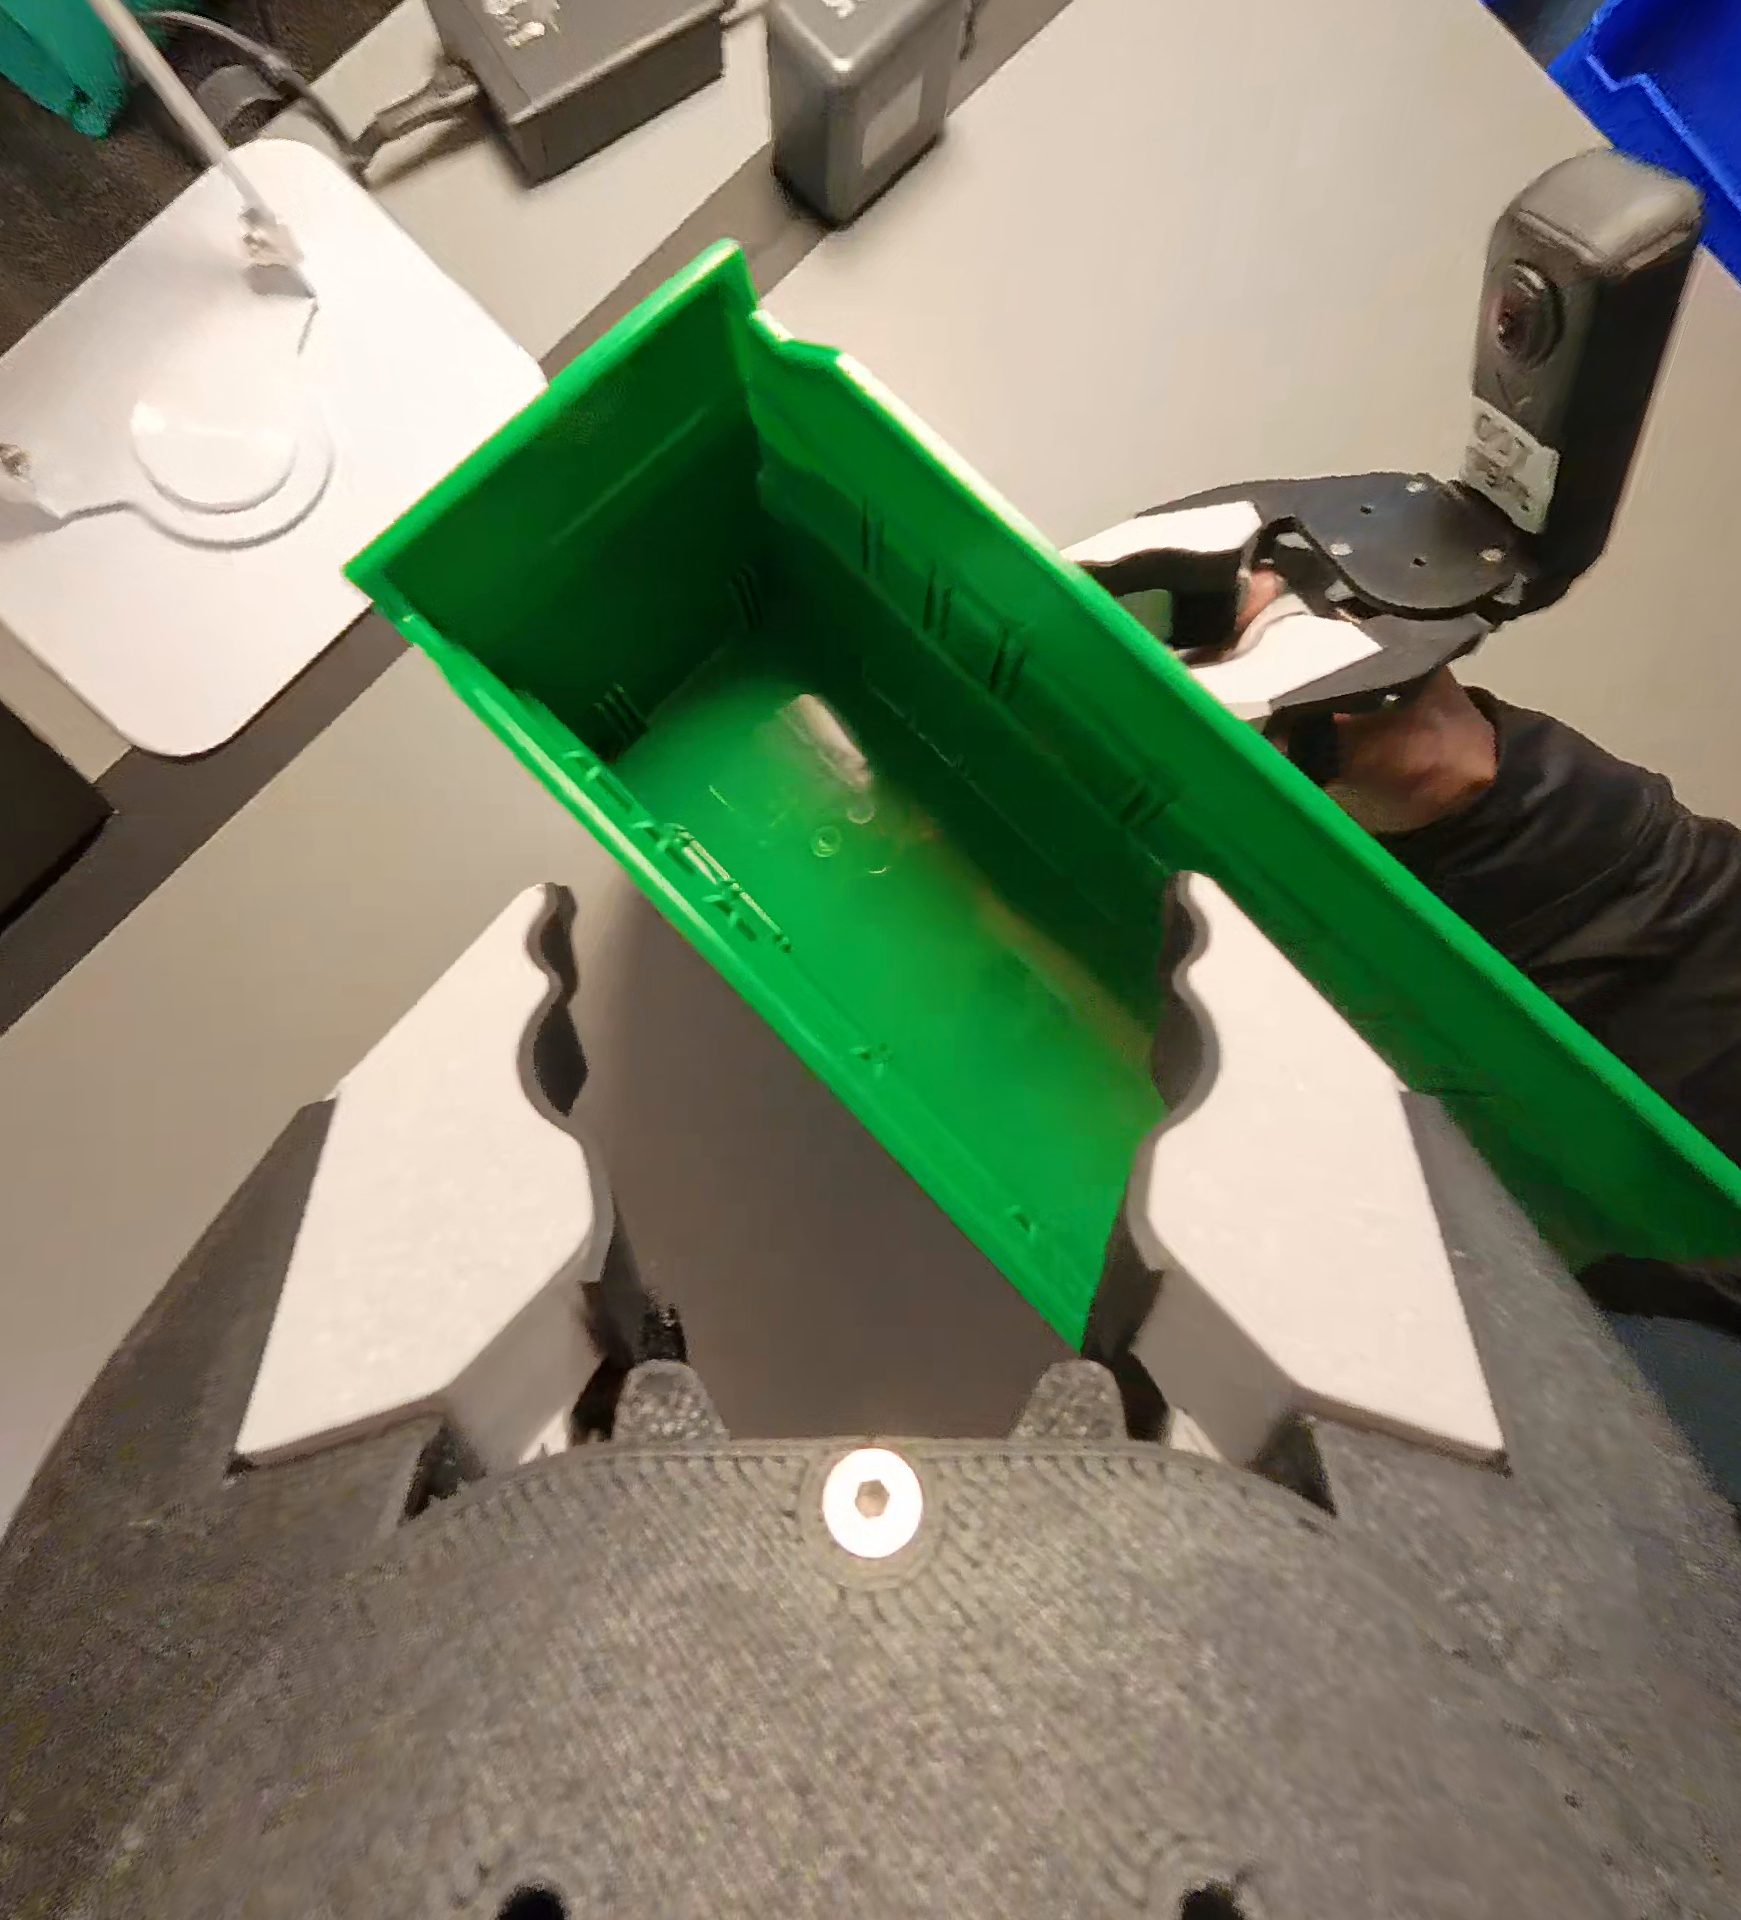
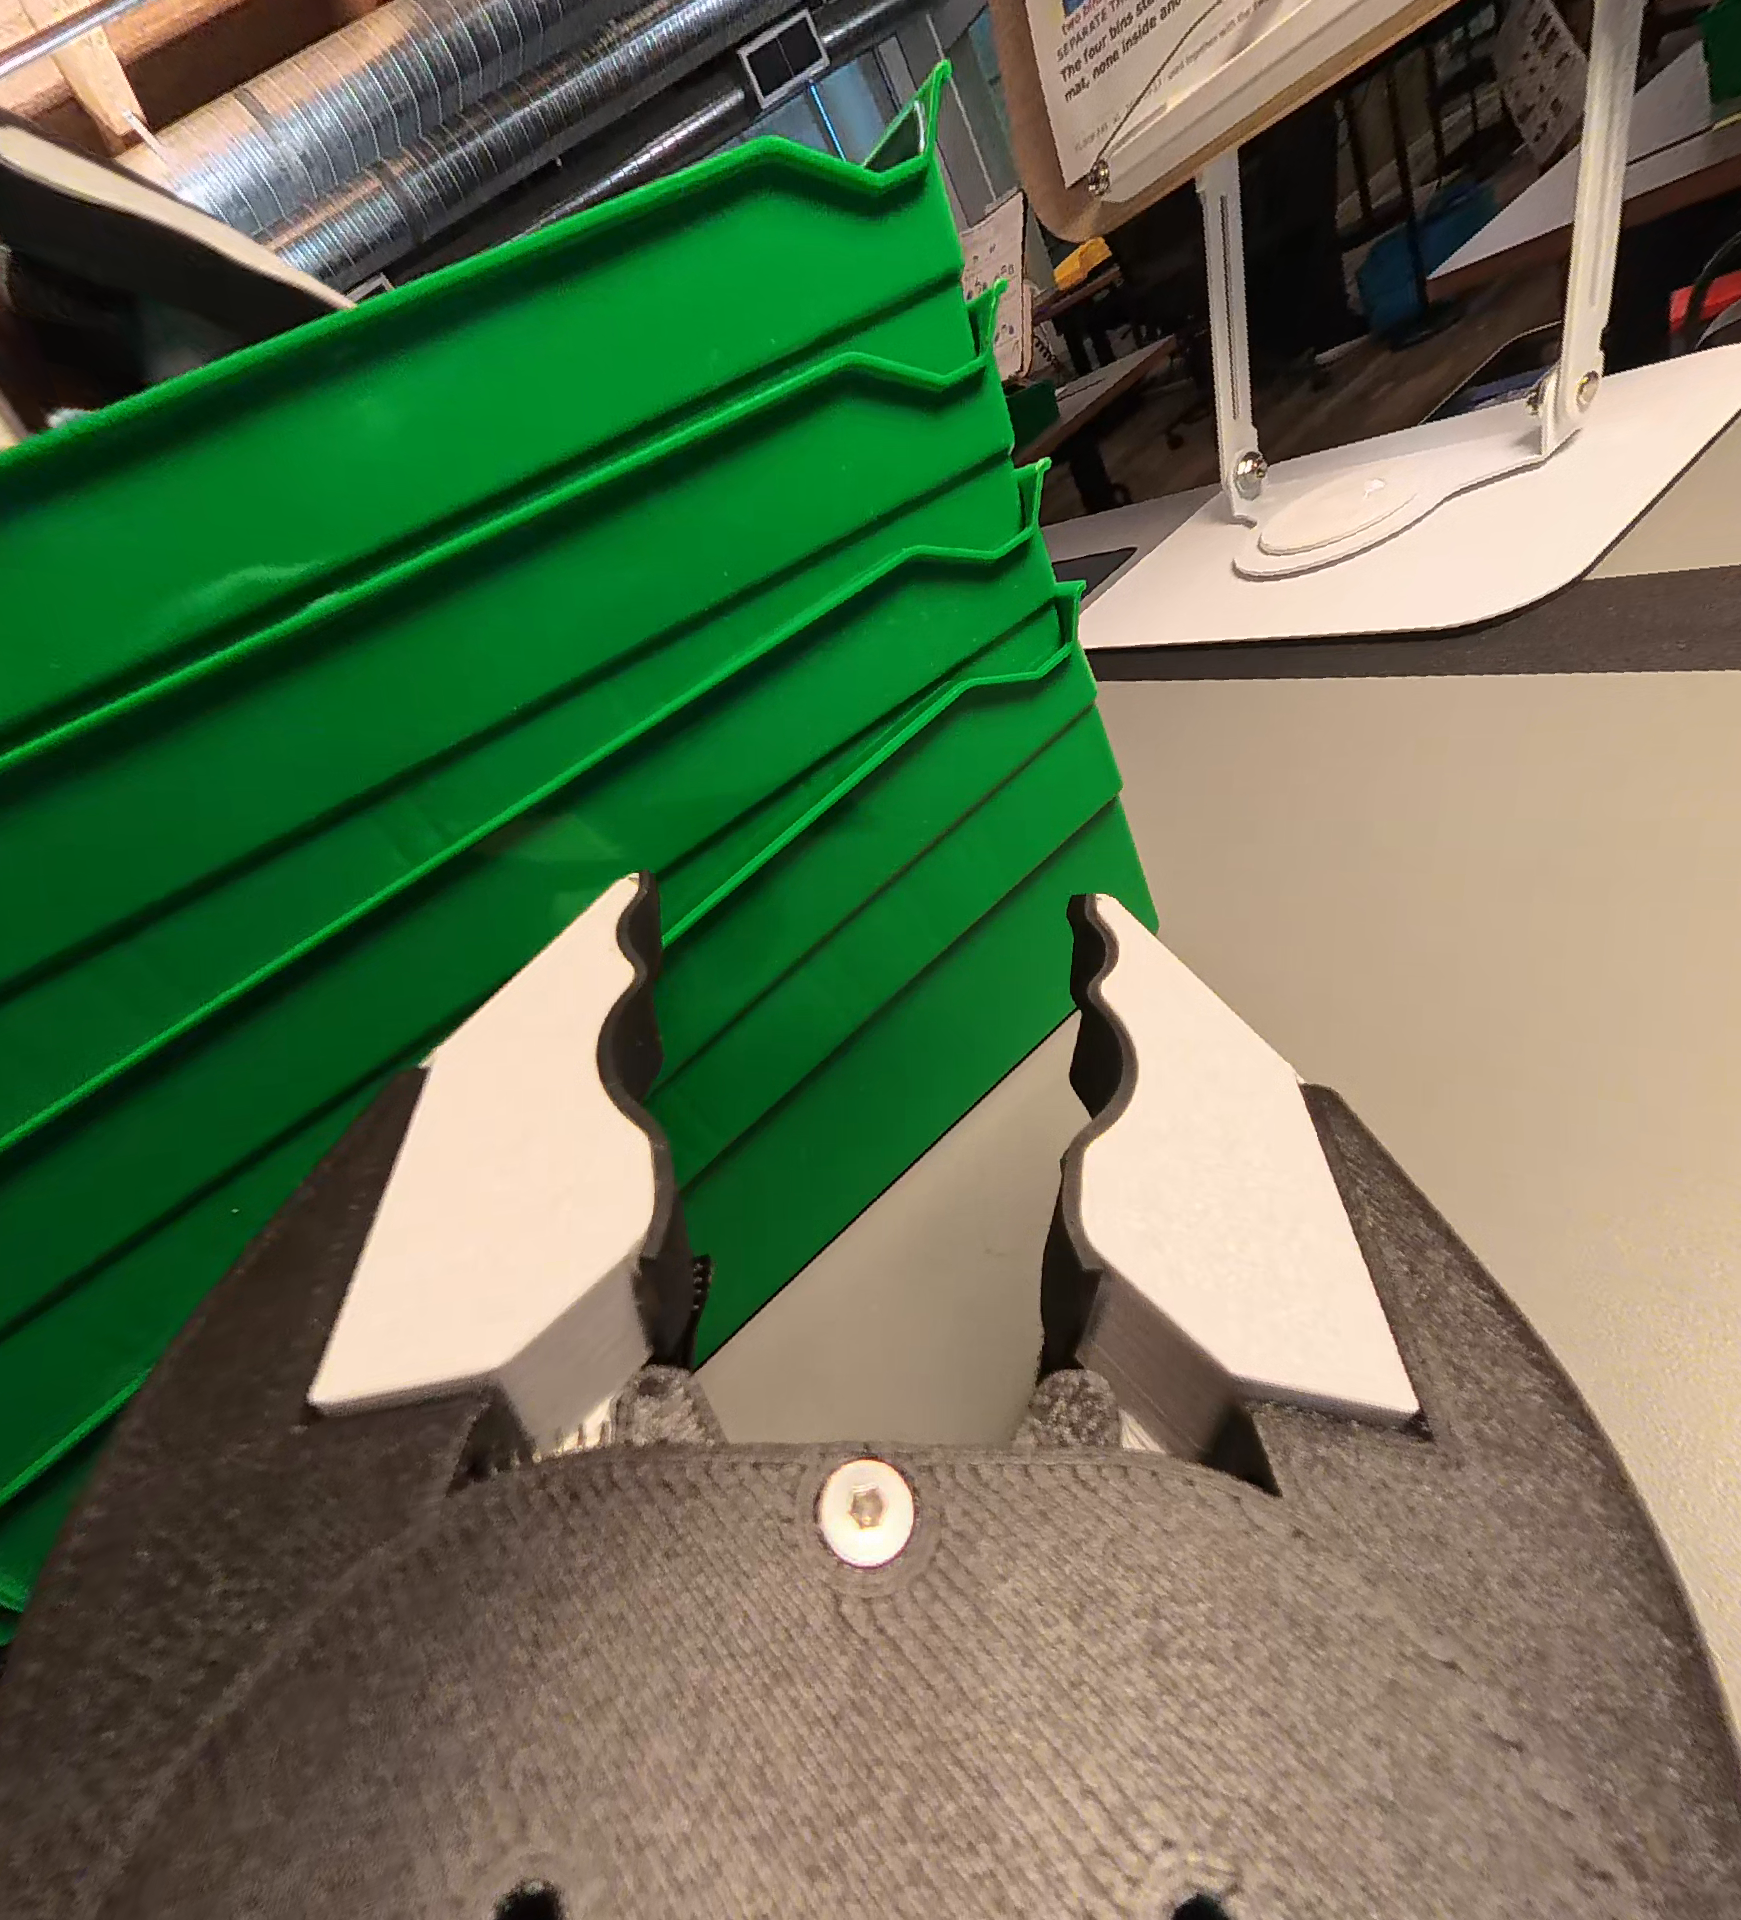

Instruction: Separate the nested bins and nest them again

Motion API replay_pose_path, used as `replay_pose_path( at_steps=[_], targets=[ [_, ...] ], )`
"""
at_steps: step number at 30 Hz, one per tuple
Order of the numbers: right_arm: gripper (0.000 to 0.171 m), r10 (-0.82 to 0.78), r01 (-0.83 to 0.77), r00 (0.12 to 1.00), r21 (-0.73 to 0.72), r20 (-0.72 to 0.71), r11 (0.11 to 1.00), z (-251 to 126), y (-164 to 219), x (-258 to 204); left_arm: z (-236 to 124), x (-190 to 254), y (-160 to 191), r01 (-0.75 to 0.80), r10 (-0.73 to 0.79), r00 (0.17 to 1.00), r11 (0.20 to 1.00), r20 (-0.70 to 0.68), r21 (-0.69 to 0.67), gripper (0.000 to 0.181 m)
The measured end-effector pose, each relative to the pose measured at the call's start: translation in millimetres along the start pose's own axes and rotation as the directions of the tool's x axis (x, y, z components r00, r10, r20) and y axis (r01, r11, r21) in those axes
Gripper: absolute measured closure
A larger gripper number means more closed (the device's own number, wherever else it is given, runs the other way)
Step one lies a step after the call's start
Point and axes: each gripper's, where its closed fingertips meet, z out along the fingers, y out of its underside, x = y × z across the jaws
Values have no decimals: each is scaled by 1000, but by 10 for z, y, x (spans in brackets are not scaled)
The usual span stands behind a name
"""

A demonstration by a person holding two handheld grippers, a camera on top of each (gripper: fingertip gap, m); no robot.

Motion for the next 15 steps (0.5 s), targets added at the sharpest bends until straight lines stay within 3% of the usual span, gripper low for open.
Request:
replay_pose_path(
  at_steps=[3, 6, 15],
  targets=[
    [91, 2, -2, 1000, -1, 3, 1000, 1, 0, -1, 8, 161, -5, -129, 128, 991, 992, -32, -4, 58],
    [91, 5, -5, 1000, 0, 5, 1000, 0, -1, -1, -27, 99, -9, -214, 215, 976, 977, 33, -19, 50],
    [91, -1, 1, 1000, -13, 8, 1000, 12, 16, -12, -331, -188, -22, -131, 128, 990, 990, 62, 58, 48]
  ],
)
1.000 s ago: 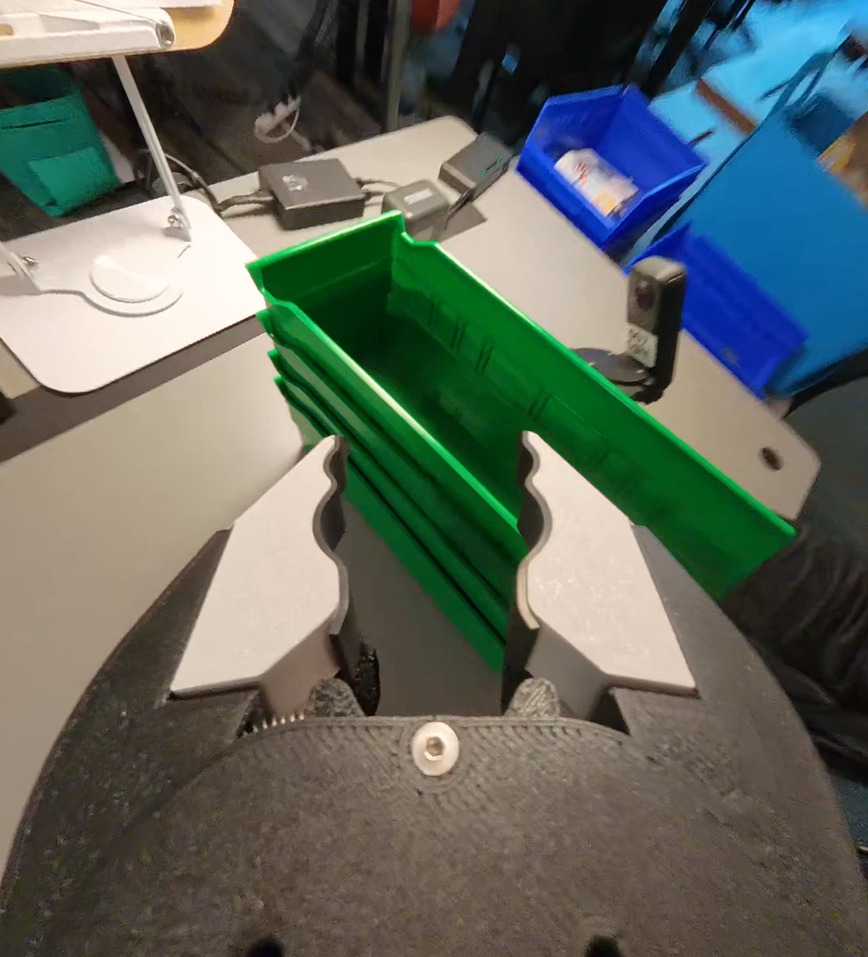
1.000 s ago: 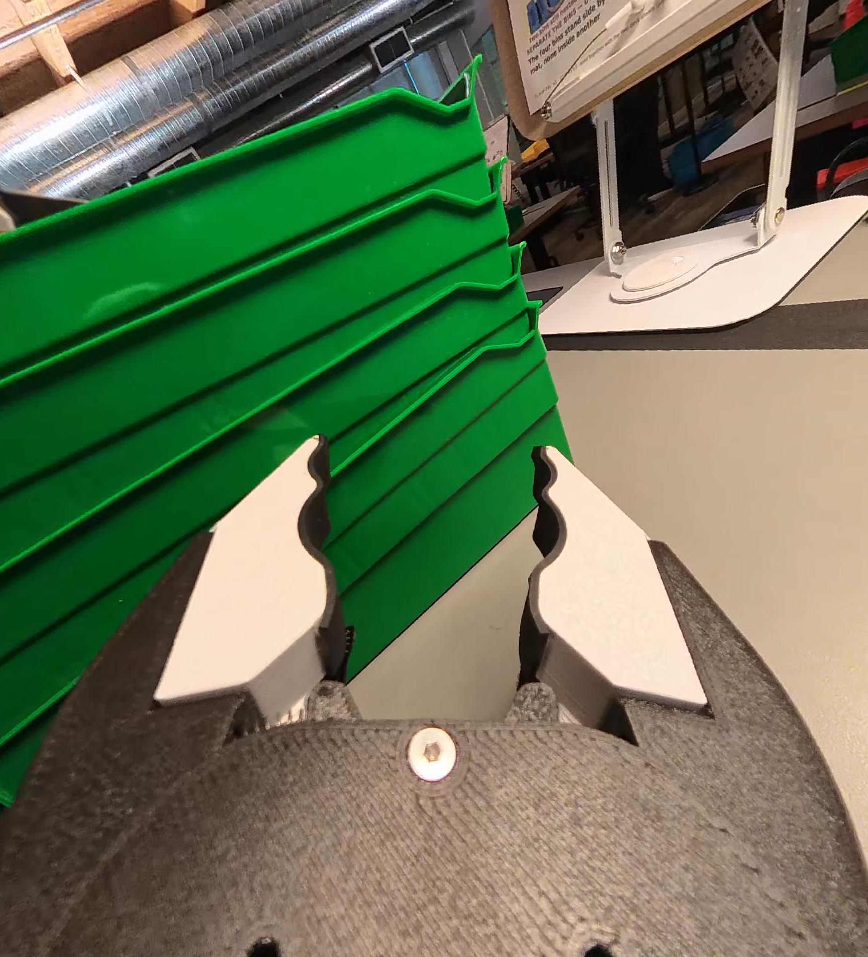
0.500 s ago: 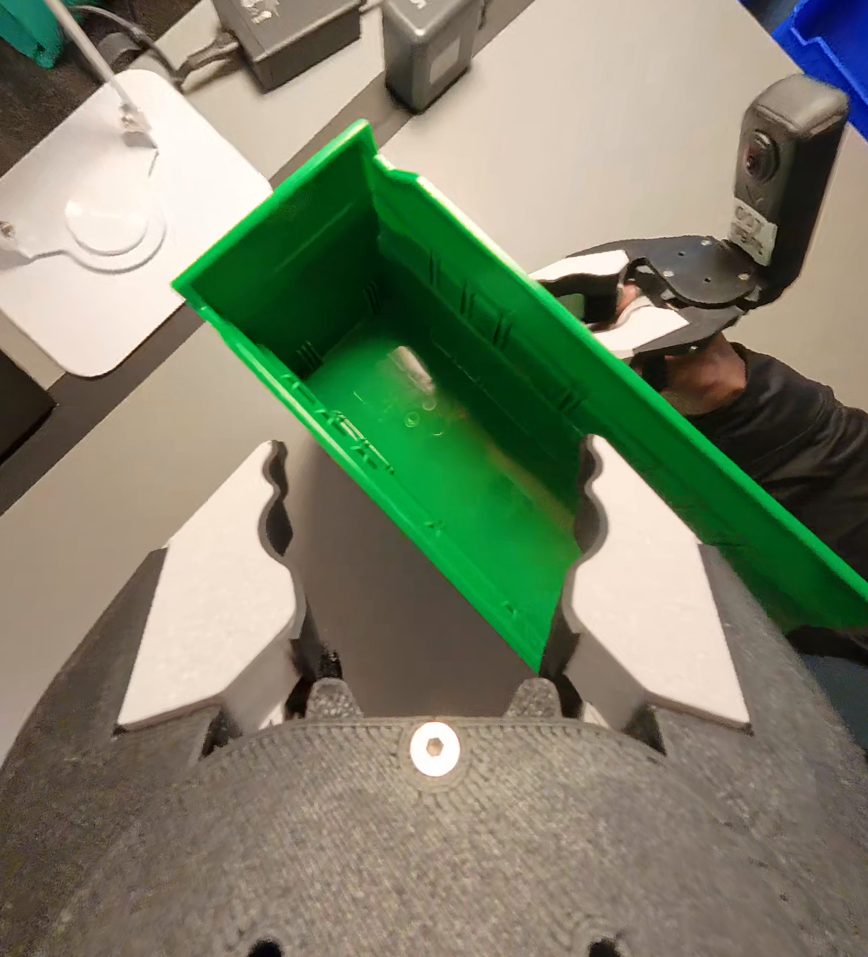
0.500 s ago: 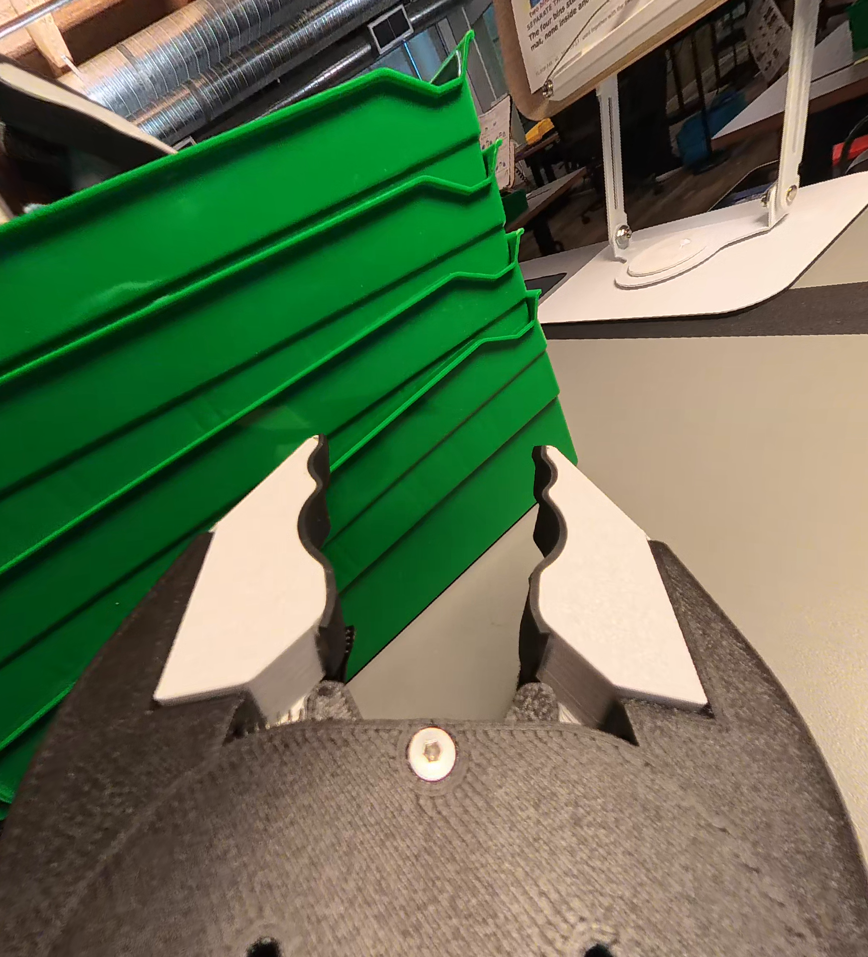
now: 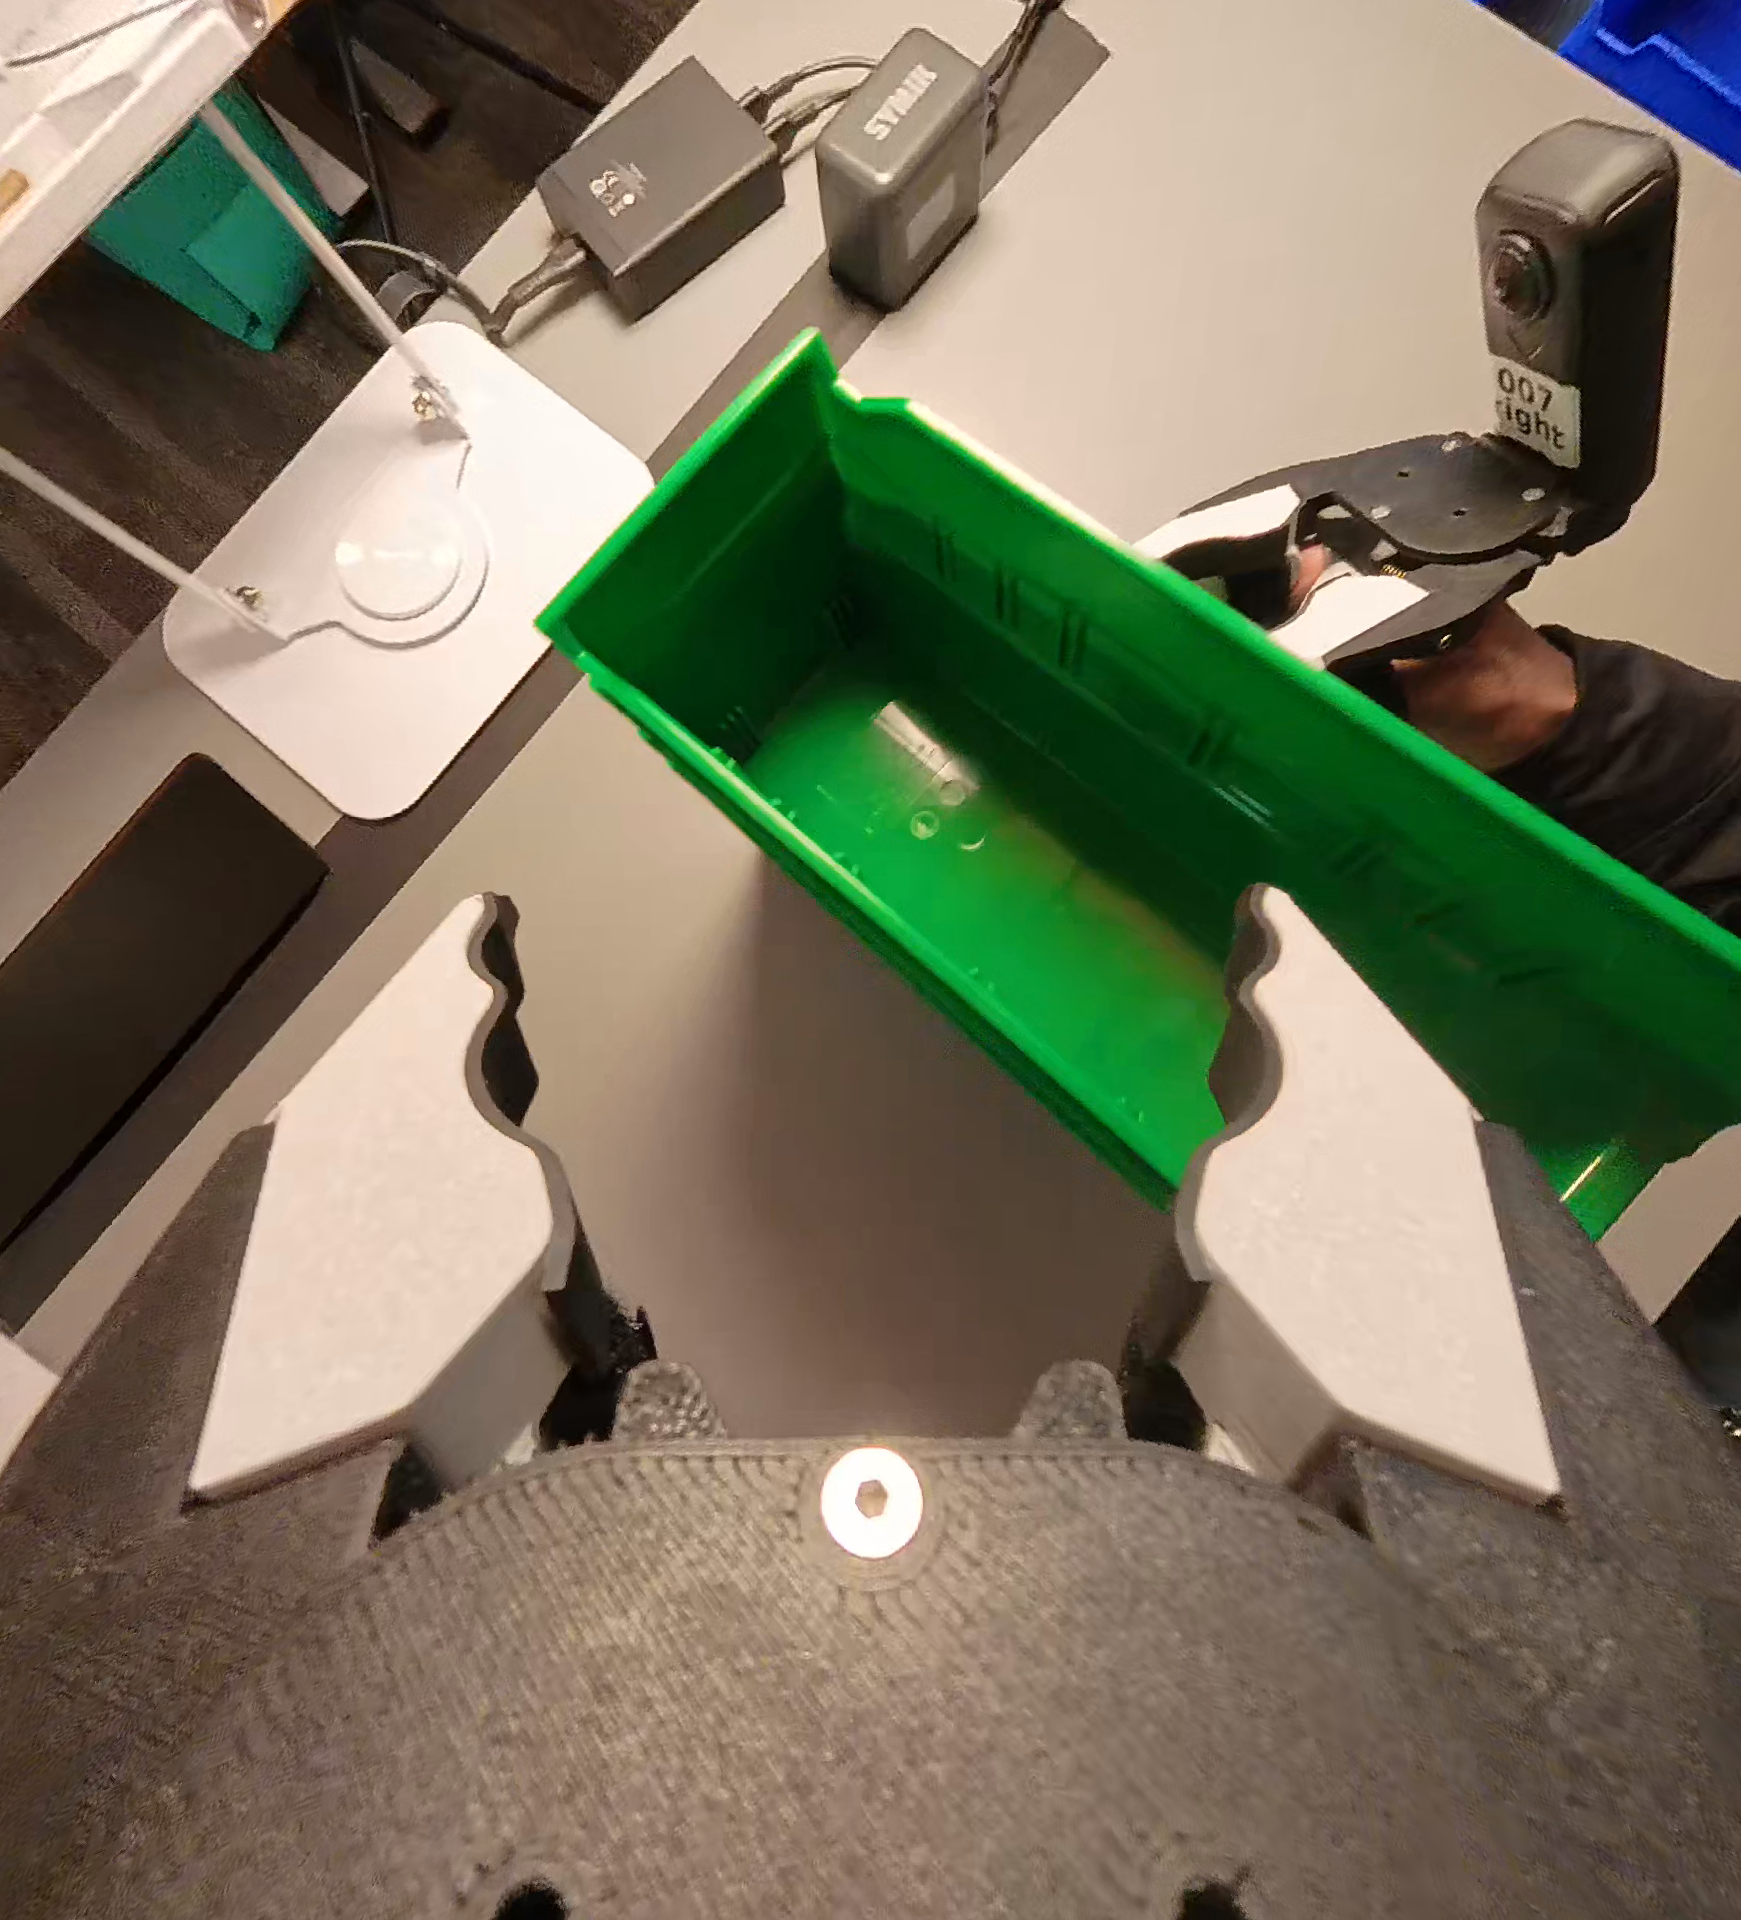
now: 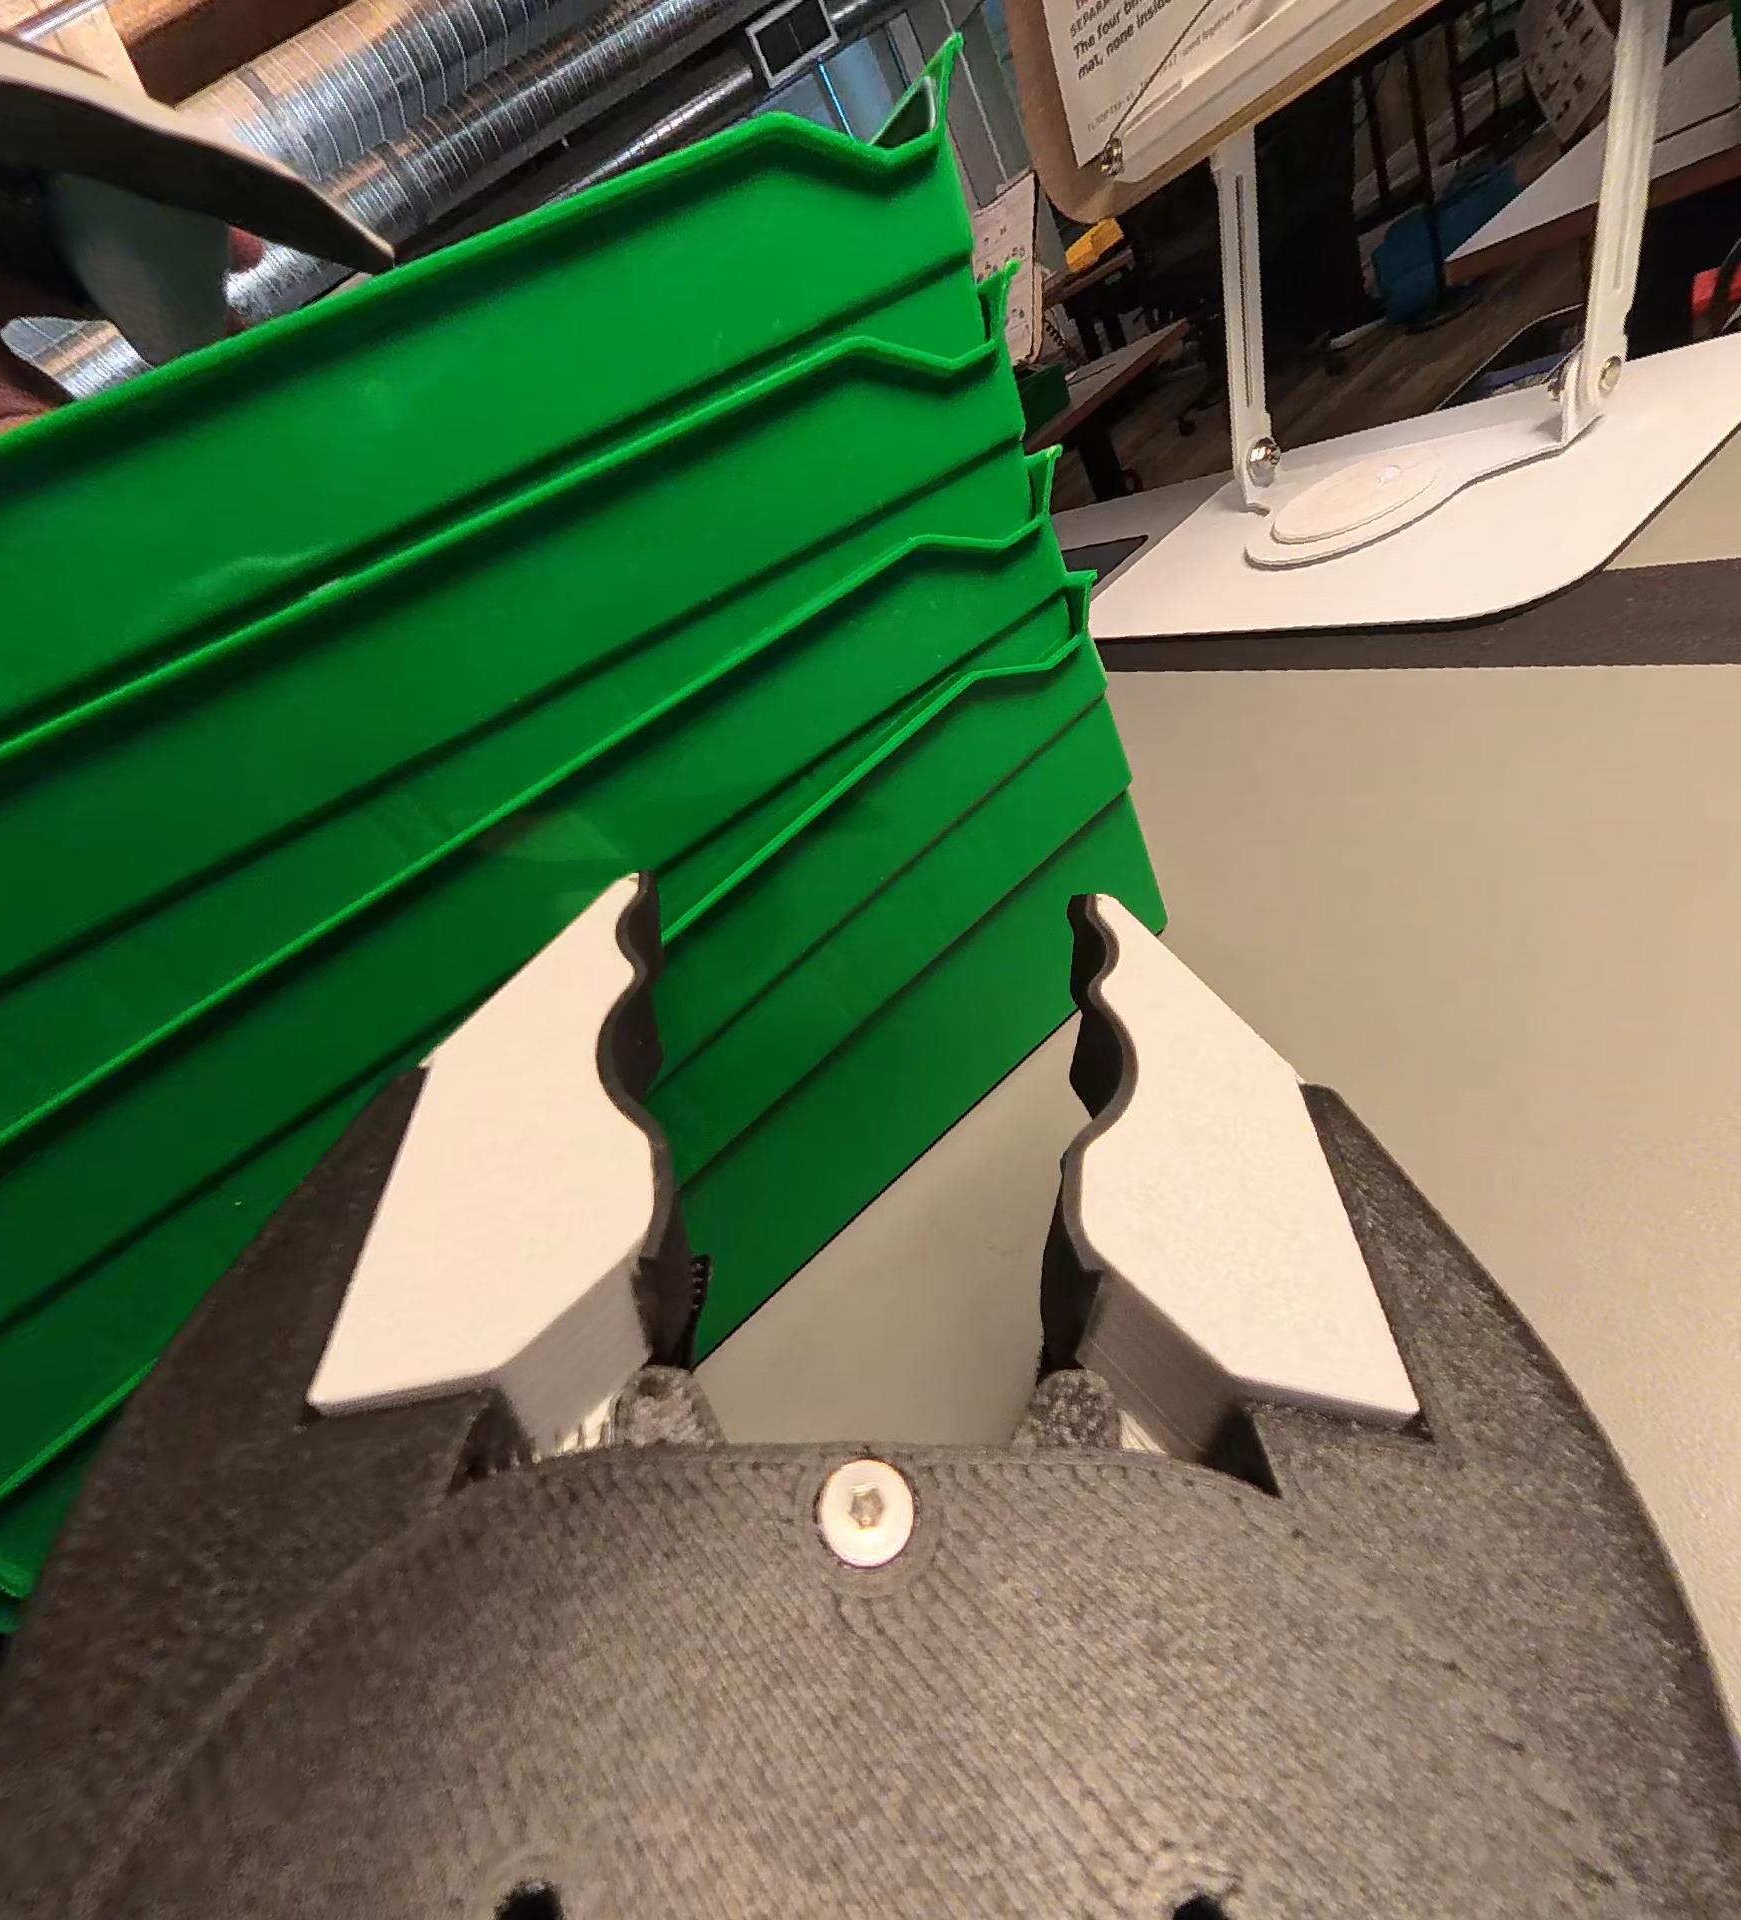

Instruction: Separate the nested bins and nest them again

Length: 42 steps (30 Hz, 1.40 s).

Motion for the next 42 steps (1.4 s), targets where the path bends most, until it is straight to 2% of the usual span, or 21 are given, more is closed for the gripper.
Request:
replay_pose_path(
  at_steps=[2, 4, 7, 11, 15, 18, 20, 22, 25, 28, 31, 36, 39, 42],
  targets=[
    [91, -9, 9, 1000, -10, -1, 1000, 11, 15, -7, -47, -28, 67, -45, 45, 999, 999, 6, -23, 48],
    [91, -18, 17, 1000, -16, -2, 1000, 17, 25, -16, -96, 3, 167, -205, 206, 979, 976, 3, -70, 51],
    [91, -16, 16, 1000, -14, -1, 1000, 13, 21, -15, -198, 12, 234, -451, 455, 890, 887, 19, -98, 52],
    [91, -8, 8, 1000, -13, 3, 1000, 12, 17, -12, -258, 103, 247, -439, 438, 899, 893, -33, -97, 51],
    [91, -12, 12, 1000, -16, 3, 1000, 15, 20, -18, -281, 119, 201, -455, 454, 891, 888, -23, -71, 52],
    [91, -9, 9, 1000, -14, 4, 1000, 12, 16, -15, -278, 76, 124, -342, 342, 940, 939, -12, -34, 55],
    [91, -9, 9, 1000, -16, 3, 1000, 15, 18, -14, -255, -34, 91, -127, 128, 992, 991, 11, -34, 64],
    [91, -10, 10, 1000, -18, 3, 1000, 16, 20, -15, -227, -14, 38, 78, -78, 996, 997, -49, -2, 66],
    [91, -1, 1, 1000, -13, 3, 1000, 9, 10, -8, -199, 21, 32, 140, -137, 988, 989, -75, 46, 64],
    [91, 27, -27, 1000, -2, 5, 1000, -13, -14, 15, -174, -23, 18, 179, -168, 982, 970, -83, 162, 64],
    [90, 52, -52, 999, 6, -7, 999, -48, -38, 66, -131, -193, 25, 277, -248, 960, 897, -127, 344, 64],
    [88, 89, -88, 994, 22, -60, 996, -166, -122, 158, 126, -800, 393, 460, -425, 881, 670, -206, 583, 62],
    [81, 86, -86, 991, 5, -107, 996, -267, -158, 130, 451, -1058, 762, 562, -503, 813, 549, -292, 618, 60],
    [74, 120, -117, 984, 37, -128, 992, -417, -259, 26, 694, -1177, 1086, 627, -537, 763, 479, -360, 614, 60]
  ],
)
